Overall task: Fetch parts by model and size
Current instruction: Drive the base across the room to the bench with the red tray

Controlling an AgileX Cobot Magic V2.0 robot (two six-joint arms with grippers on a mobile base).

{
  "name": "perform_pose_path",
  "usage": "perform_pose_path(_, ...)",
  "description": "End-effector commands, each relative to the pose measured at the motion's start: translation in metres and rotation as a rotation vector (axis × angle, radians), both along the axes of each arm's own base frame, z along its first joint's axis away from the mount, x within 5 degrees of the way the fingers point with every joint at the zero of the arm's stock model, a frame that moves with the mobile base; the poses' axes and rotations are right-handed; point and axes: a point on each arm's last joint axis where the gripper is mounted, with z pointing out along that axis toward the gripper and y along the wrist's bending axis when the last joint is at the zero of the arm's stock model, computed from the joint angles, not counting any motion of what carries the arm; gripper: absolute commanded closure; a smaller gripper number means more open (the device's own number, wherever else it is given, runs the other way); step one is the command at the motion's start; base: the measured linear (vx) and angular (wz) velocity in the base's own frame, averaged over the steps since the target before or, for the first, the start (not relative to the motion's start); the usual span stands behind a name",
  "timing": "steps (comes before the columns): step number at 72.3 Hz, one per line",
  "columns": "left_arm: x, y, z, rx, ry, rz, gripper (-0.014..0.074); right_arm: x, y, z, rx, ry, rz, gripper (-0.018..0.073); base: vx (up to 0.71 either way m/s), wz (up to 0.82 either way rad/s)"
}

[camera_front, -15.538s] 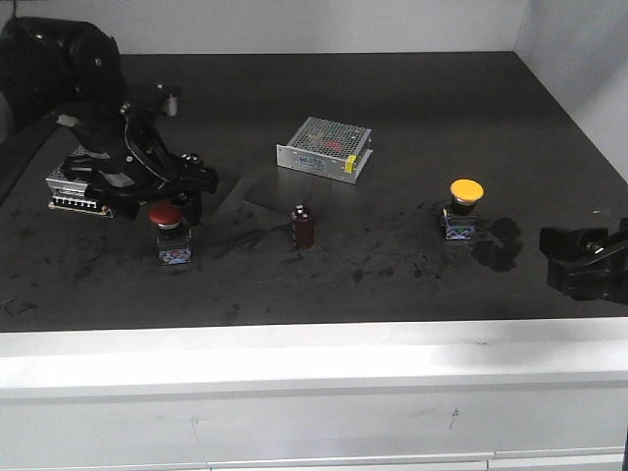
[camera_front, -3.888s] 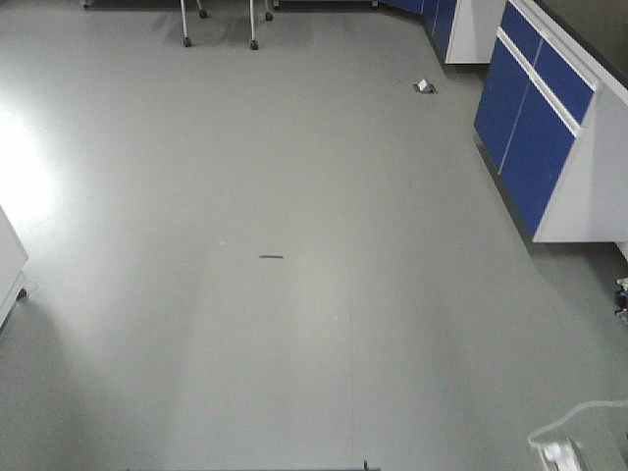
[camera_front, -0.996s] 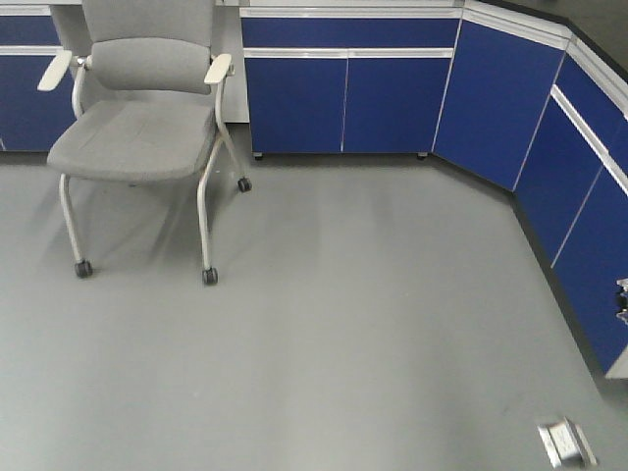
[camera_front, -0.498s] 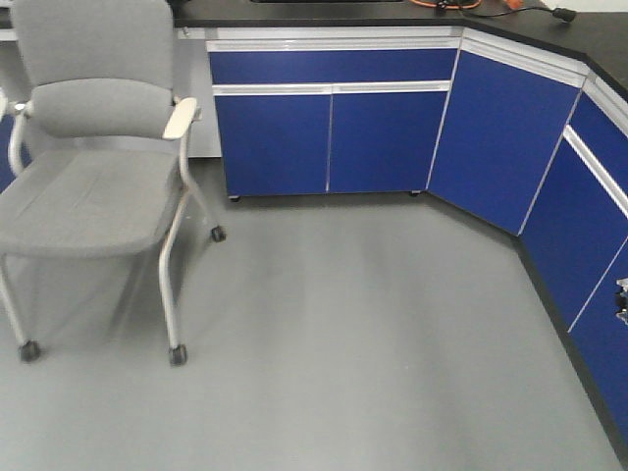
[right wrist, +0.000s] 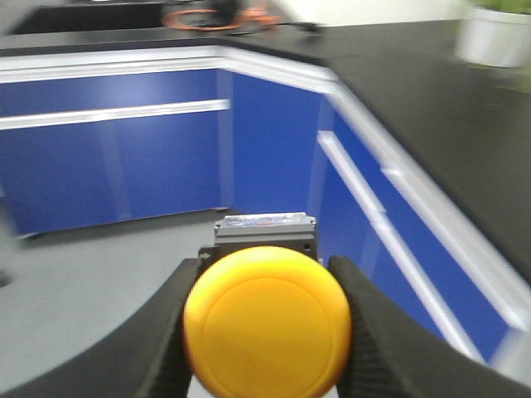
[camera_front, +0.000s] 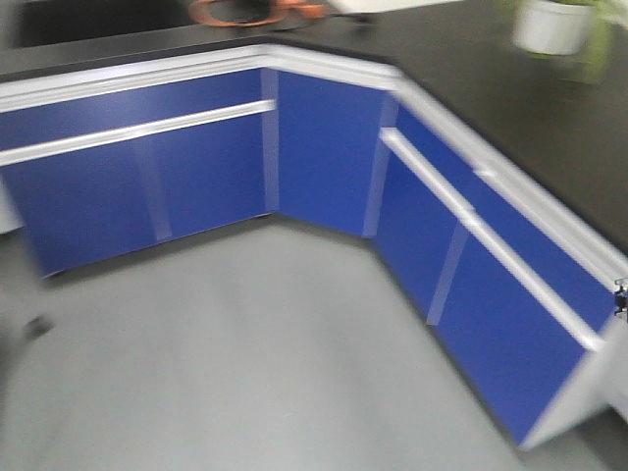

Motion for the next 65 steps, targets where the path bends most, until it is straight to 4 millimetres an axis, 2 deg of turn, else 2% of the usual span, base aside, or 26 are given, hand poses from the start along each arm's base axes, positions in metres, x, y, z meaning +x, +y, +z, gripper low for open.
perform_pose_path(1,0.003,-0.0015,0.0125,-0.026,-0.078,-0.007,0.0603,0.0013,-0.0001,0.0164,0.002,-0.106,0.0,0.0569,0.28,-1.0)
perform_pose_path(30,0.0028,-0.0014,0.0126,-0.026,-0.079,-0.007,0.0603,0.0013,-0.0001,0.0164,0.002,-0.106,0.0,0.0569,0.23,-1.0)
perform_pose_path(65,0.0028,-0.0014,0.0126,-0.026,-0.079,-0.007,0.0603,0.0013,-0.0001,0.0164,0.002,-0.106,0.0,0.0569,0.19,-0.74)
